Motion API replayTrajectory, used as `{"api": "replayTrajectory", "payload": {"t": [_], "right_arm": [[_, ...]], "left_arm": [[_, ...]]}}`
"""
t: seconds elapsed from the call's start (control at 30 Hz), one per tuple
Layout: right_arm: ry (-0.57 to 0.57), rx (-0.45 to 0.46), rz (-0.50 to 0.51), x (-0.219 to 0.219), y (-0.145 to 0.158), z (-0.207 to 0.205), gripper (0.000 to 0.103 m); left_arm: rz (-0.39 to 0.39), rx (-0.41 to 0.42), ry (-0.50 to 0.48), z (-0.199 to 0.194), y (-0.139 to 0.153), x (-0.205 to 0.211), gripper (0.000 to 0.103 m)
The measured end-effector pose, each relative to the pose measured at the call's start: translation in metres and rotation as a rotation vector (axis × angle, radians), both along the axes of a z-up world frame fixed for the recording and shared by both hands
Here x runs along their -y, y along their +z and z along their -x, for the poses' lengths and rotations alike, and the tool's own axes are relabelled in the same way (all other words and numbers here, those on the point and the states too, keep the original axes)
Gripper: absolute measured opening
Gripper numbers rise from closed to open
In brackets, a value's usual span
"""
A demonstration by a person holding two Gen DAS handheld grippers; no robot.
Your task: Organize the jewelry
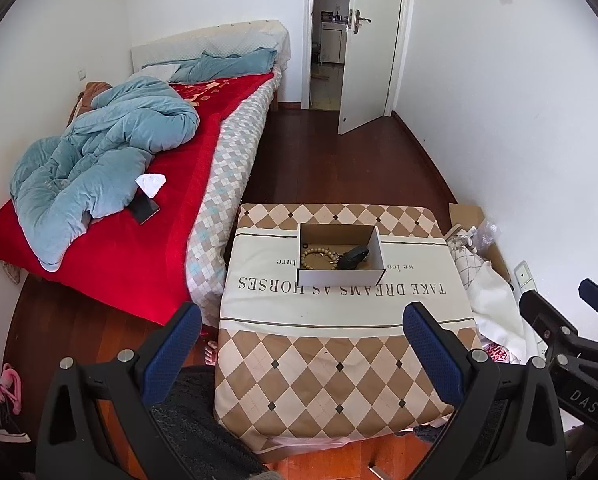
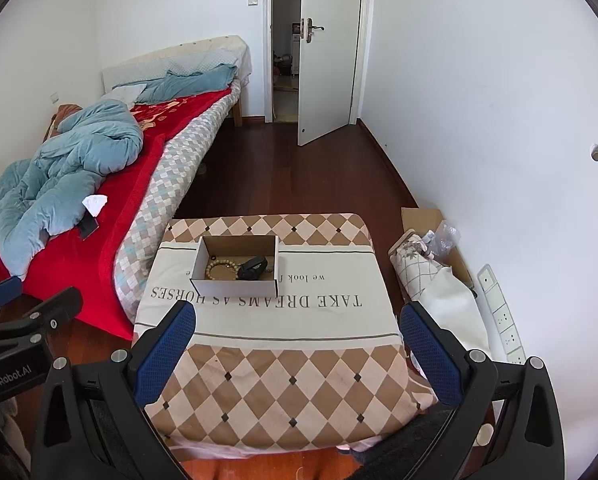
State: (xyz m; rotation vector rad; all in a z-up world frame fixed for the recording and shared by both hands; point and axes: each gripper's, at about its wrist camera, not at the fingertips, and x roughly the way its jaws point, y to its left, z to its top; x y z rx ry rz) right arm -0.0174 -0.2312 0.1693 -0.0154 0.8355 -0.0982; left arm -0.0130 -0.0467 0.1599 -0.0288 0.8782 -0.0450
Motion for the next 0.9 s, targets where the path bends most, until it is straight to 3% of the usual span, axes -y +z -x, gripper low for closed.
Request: {"api": "replayTrajectory", "payload": {"t": [0.33,0.9], "right_arm": [[-0.008,0.007,0.005,0.003,0.000,-0.007,0.103],[-0.038,-0.010,0.046,0.001,-0.031,-0.089,0.103]], "left_arm": [[0.006,-0.005,0.023,-0.008,-0.006,0.001,0.103],[-0.048,-0.032,0.061,-0.083,-0.037,0.004,0.103]]}}
